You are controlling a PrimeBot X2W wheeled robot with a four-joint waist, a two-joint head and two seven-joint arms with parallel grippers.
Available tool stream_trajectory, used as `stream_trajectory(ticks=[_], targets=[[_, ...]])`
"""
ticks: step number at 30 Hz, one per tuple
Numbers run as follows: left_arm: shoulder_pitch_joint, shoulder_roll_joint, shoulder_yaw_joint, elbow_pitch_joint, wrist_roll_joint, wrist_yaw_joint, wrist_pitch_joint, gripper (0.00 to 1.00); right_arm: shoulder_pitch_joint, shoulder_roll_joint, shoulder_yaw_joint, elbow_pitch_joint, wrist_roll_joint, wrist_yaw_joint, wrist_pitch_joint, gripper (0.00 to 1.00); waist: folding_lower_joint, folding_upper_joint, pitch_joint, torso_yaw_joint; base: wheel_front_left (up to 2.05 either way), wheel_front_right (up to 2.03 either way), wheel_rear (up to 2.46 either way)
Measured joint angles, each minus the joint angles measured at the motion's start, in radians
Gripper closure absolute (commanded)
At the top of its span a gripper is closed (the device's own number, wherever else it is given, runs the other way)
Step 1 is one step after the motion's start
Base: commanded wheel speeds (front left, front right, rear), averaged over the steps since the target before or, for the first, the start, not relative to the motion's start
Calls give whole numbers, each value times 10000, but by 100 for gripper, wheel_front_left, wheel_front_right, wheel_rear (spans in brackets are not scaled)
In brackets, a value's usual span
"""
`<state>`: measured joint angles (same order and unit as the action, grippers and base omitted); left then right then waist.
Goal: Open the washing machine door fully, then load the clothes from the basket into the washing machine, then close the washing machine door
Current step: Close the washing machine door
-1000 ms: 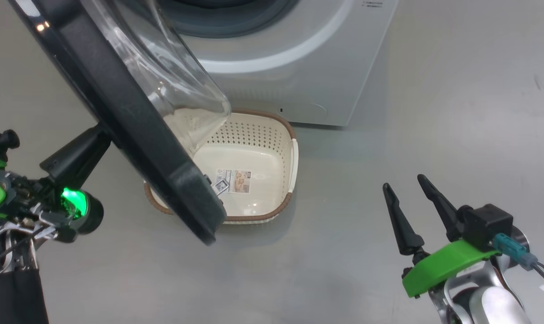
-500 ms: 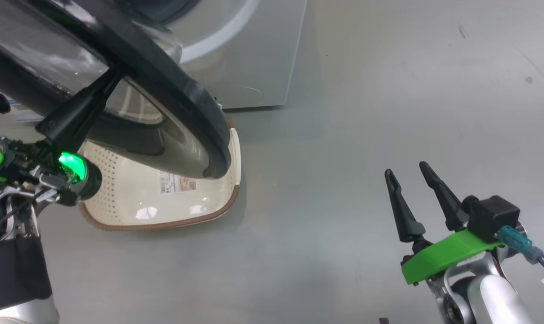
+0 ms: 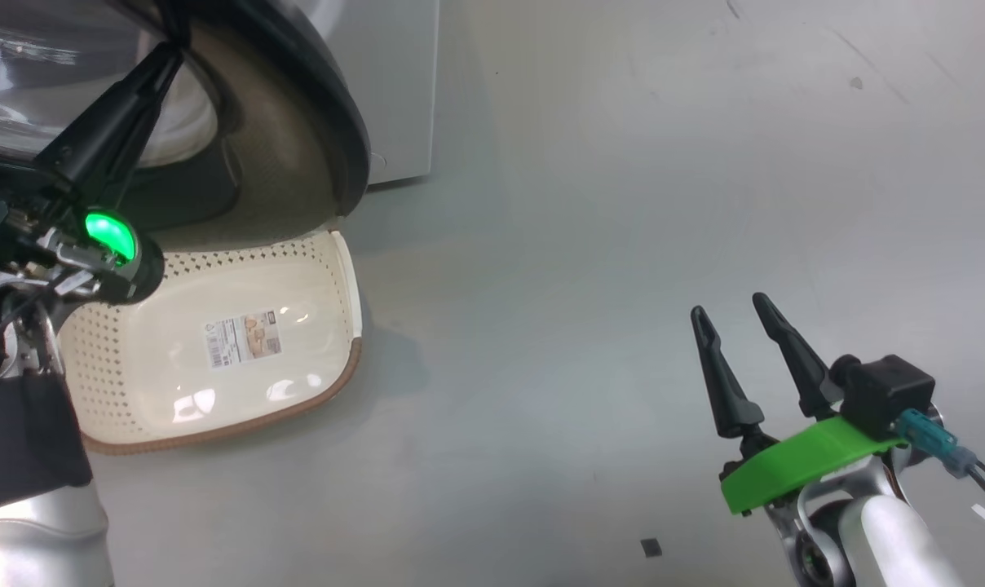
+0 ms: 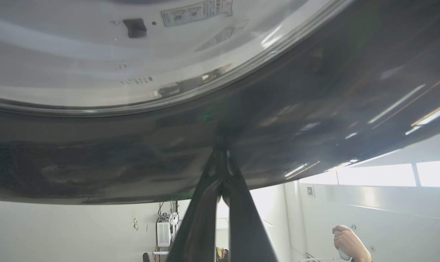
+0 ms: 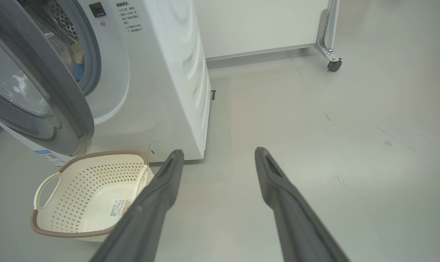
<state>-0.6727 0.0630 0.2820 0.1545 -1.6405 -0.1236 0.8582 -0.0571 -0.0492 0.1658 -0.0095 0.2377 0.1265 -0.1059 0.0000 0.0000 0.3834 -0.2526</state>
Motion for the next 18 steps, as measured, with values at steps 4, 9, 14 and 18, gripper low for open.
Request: stream_trajectory(ticks=[4, 9, 14, 18], targets=[[-268, -54, 59, 140, 251, 0, -314, 100, -128, 2, 31, 48, 2, 0, -69, 0, 0, 0, 68, -232, 0, 0, 0], [-629, -128, 59, 337, 506, 0, -591, 100, -150, 6, 40, 123, 82, 0, -98, 0, 0, 0, 113, -398, 0, 0, 0], [-814, -151, 63, 418, 752, 0, -1032, 100, -171, 8, 105, 190, 88, 0, -123, 0, 0, 0, 106, -505, 0, 0, 0], [-889, -180, 42, 426, 792, 0, -1290, 100, -298, 8, 238, 255, 92, 0, -167, 0, 1, 0, 80, -575, 0, 0, 0]])
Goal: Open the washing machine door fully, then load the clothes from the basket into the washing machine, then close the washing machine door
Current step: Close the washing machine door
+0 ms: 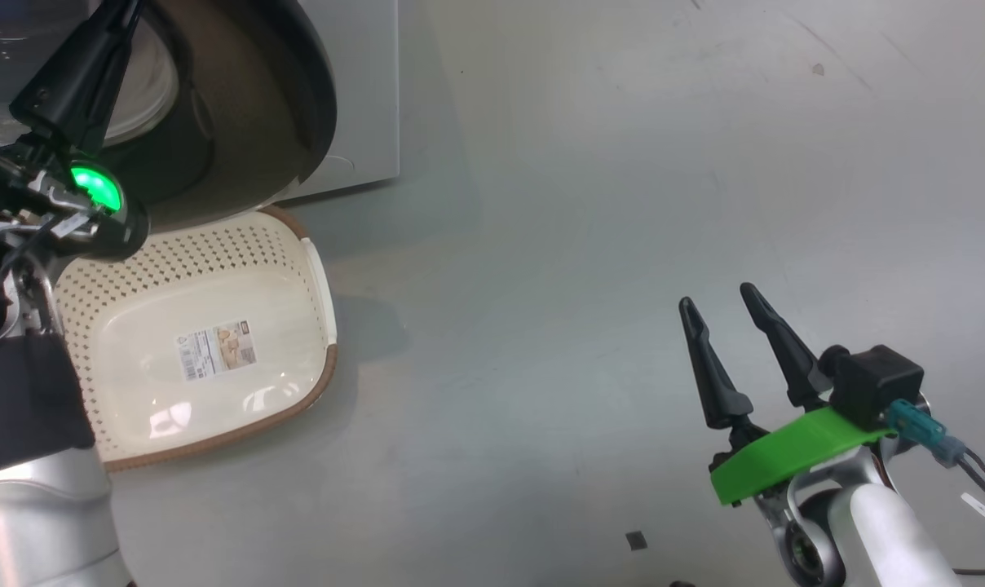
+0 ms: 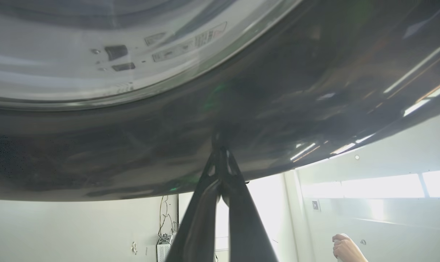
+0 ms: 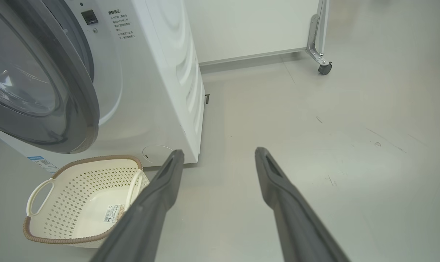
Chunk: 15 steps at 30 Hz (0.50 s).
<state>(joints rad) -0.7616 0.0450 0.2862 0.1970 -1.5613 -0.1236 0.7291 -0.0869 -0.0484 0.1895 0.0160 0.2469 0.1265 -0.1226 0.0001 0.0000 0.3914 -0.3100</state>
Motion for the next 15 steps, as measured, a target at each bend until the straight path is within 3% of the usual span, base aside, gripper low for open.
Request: stream_trajectory(ticks=[15], targets=[[891, -188, -604, -642, -550, 0, -604, 100, -87, 4, -274, 460, 167, 0, -268, 0, -1, 0, -420, 687, 0, 0, 0]])
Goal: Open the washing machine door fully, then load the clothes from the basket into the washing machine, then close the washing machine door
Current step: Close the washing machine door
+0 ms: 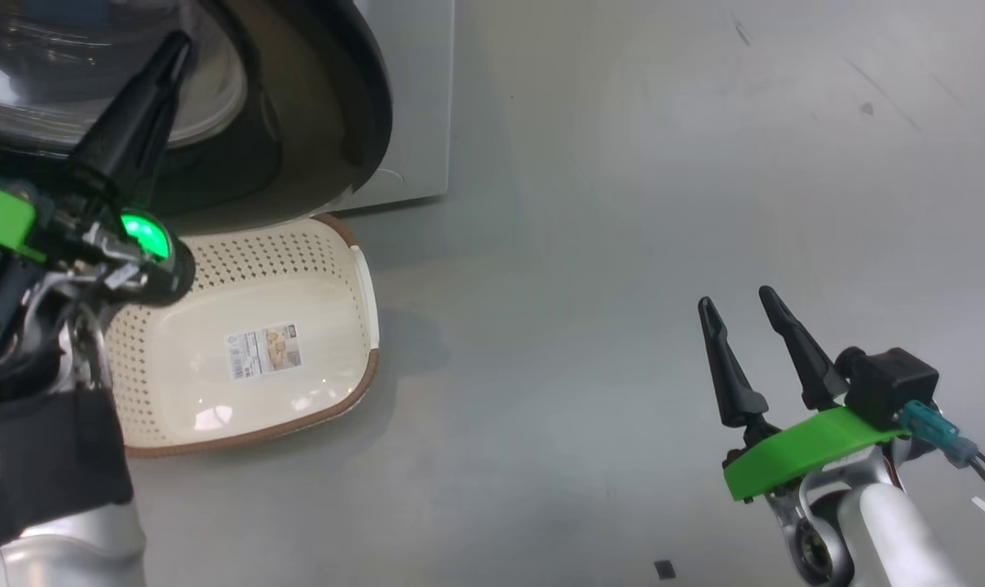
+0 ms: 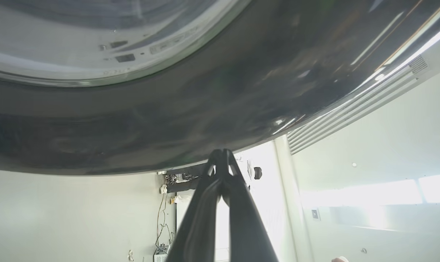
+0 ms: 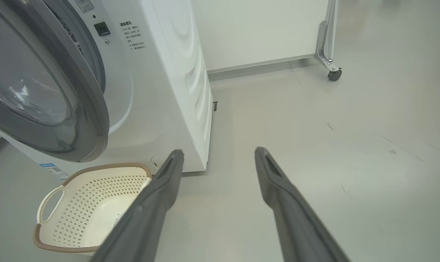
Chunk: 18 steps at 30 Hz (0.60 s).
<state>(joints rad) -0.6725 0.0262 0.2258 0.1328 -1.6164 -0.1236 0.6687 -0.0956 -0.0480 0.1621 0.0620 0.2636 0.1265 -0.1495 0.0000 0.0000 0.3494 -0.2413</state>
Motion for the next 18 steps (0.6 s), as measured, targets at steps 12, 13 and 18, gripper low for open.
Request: stream_trajectory(ticks=[12, 13, 18], targets=[[2729, 6, -1354, -1455, 554, 0, -2424, 0, 163, 4, -545, 167, -366, 0, 61, 0, -1, 0, -1309, 950, 0, 0, 0], [2928, 8, -1459, -1563, 828, 0, -2679, 0, 227, 4, -571, 161, -385, 0, 102, 0, -1, 0, -1423, 1017, 0, 0, 0], [3847, 199, -2261, -2349, 2186, 0, -3810, 0, 600, 4, -698, 69, -454, 0, 270, 0, -1, 0, -1936, 1317, 0, 0, 0]])
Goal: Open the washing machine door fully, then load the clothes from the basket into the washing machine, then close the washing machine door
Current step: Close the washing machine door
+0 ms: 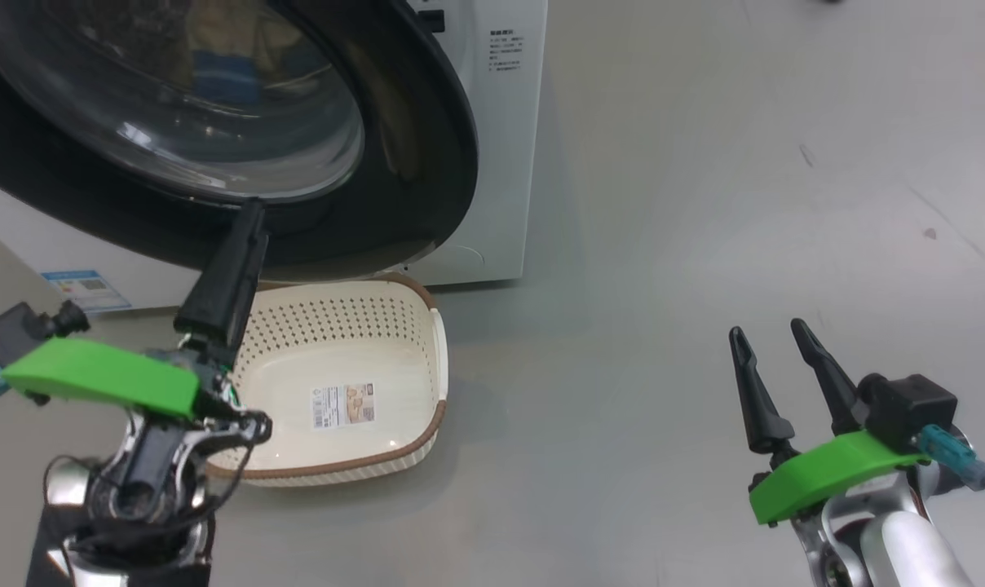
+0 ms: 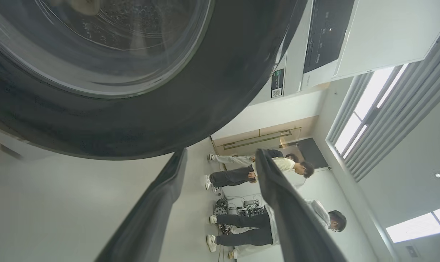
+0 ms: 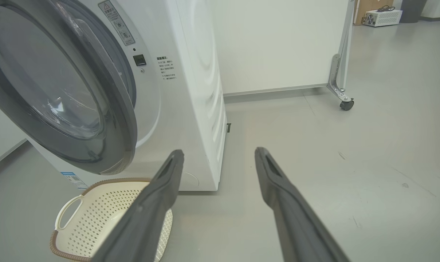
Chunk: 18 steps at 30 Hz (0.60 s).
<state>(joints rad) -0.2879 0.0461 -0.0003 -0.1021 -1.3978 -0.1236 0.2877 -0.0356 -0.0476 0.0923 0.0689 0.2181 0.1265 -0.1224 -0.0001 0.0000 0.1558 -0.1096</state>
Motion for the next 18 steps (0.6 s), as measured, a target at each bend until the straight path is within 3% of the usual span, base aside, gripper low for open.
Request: stream_trajectory(ticks=[2, 9, 14, 18], targets=[[155, 123, -213, -84, 343, 0, -291, 0, 71, 0, -35, -31, -35, 0, 13, 0, 0, 0, -88, 57, 0, 0, 0], [1337, 1166, -1783, -313, 2297, -2, -2861, 0, 511, 4, -232, -290, -226, 0, 261, 0, 0, 0, -566, 356, 0, 0, 0], [1914, 1954, -2355, 458, 4190, 4, -4631, 0, 733, 8, -305, -499, -385, 0, 437, 0, 0, 0, -846, 453, 0, 0, 0], [2234, 2071, -2301, 1093, 5892, 548, -5214, 0, 990, 12, -397, -646, -468, 0, 564, 0, 0, 0, -939, 543, 0, 0, 0]])
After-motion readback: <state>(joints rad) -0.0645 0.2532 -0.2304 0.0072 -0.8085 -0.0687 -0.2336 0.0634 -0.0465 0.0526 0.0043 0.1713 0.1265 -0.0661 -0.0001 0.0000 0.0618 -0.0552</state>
